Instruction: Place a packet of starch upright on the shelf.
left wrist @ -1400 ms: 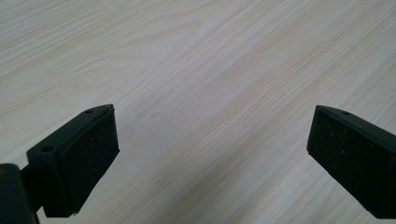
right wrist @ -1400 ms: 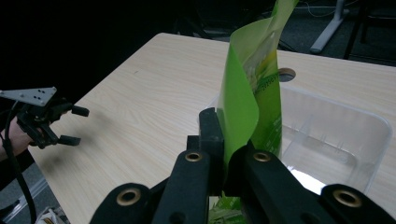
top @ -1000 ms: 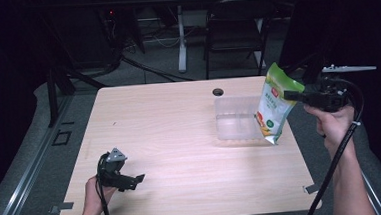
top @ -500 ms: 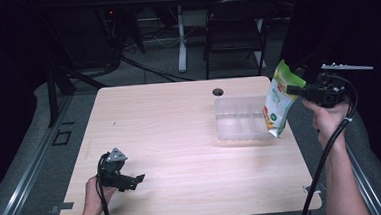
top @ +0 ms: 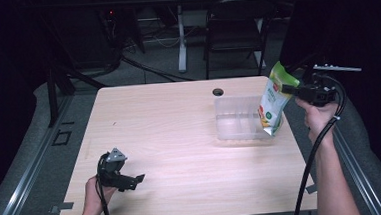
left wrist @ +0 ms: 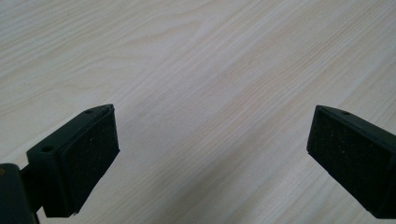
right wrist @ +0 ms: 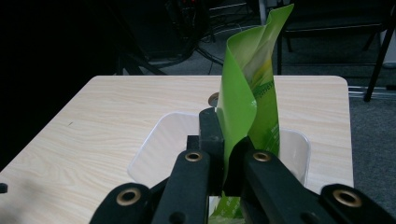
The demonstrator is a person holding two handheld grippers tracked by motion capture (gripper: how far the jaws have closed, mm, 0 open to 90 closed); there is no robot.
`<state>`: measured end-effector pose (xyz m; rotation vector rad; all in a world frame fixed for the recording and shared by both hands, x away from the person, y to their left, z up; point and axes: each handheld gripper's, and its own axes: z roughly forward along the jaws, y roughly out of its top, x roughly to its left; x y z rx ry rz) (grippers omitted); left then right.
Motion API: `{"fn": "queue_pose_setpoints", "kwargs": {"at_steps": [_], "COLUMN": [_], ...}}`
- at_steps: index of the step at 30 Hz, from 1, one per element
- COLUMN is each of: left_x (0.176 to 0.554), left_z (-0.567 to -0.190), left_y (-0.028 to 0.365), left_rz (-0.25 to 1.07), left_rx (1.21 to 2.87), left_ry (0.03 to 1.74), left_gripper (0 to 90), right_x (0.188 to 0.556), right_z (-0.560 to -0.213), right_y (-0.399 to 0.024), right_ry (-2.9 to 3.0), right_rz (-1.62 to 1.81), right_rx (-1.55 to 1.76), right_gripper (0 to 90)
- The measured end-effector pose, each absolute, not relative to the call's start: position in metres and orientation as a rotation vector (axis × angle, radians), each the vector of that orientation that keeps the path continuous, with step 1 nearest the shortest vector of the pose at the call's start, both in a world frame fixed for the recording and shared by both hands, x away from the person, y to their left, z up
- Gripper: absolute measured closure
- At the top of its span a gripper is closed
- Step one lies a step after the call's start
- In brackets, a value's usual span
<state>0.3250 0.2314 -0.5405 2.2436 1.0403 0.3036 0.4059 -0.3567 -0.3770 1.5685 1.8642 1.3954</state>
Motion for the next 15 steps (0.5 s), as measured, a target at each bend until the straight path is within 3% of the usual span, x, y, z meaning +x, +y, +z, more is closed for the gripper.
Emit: {"fn": "queue_pose_setpoints", "kwargs": {"at_steps": [15], "left_x": [0.325], "left_z": [-0.541], "left_y": [0.231], "left_rz": [0.303], "left_rx": [2.244], "left_ry": [1.041], "left_gripper": [2.1], "right_x": [0.422], "right_z": [-0.398], "right_y": [-0.346], "right_ry": [1.827], "right_rz": [1.357], "right_rx": [1.600], "right_gripper": [90.0]}}
